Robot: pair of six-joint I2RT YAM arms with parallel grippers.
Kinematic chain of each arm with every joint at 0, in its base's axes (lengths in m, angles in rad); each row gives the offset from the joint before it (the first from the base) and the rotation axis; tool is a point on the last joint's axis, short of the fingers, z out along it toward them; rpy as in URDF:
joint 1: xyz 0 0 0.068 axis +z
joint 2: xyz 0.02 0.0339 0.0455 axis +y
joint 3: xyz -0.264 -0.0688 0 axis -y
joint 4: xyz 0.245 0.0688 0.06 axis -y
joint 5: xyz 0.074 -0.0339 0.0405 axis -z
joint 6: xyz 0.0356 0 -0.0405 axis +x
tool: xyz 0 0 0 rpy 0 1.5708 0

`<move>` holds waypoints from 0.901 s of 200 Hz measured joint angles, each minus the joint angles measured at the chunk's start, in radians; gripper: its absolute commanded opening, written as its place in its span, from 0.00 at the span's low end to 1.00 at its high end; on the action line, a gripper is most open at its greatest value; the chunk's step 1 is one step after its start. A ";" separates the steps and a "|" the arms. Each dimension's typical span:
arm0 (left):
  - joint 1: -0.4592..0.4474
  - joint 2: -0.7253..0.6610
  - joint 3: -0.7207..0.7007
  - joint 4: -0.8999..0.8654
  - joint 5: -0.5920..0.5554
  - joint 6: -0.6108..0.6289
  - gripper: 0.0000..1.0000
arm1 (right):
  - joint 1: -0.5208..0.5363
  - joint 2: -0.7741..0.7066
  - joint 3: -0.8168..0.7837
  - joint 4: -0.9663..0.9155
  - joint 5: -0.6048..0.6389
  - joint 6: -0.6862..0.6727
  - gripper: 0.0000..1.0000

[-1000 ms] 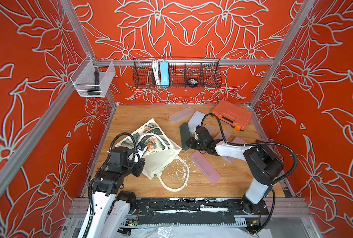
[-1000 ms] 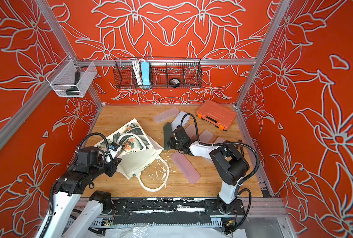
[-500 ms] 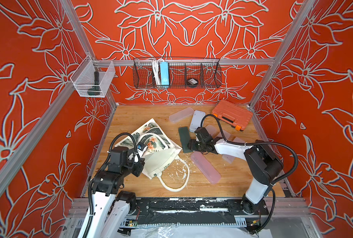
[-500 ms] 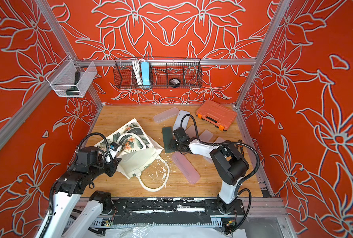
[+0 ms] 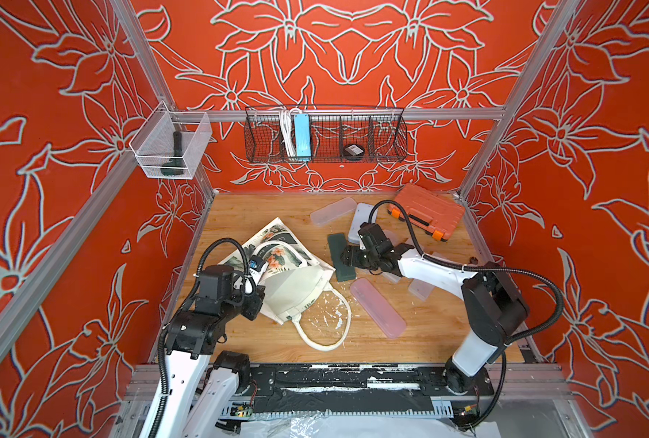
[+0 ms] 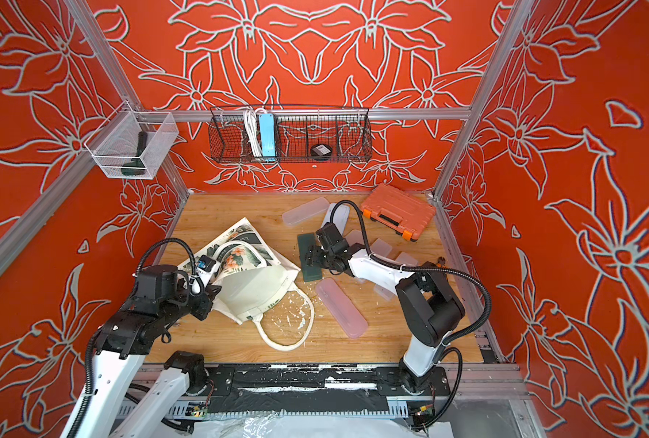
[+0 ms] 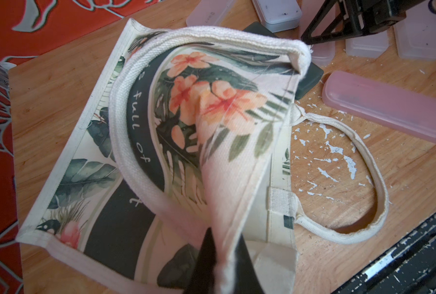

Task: Take out the pencil case from the canvas bag
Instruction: Place the pencil case at the center of the board.

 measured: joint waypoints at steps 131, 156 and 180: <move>0.001 0.097 0.087 -0.015 0.015 -0.008 0.00 | 0.003 -0.413 -0.274 0.149 -0.068 0.093 0.98; 0.002 0.113 0.095 -0.015 0.019 -0.009 0.00 | 0.018 -0.472 -0.341 0.192 -0.069 0.116 0.98; 0.002 0.124 0.105 -0.015 0.026 -0.012 0.00 | 0.072 -0.494 -0.399 0.224 -0.056 0.135 0.98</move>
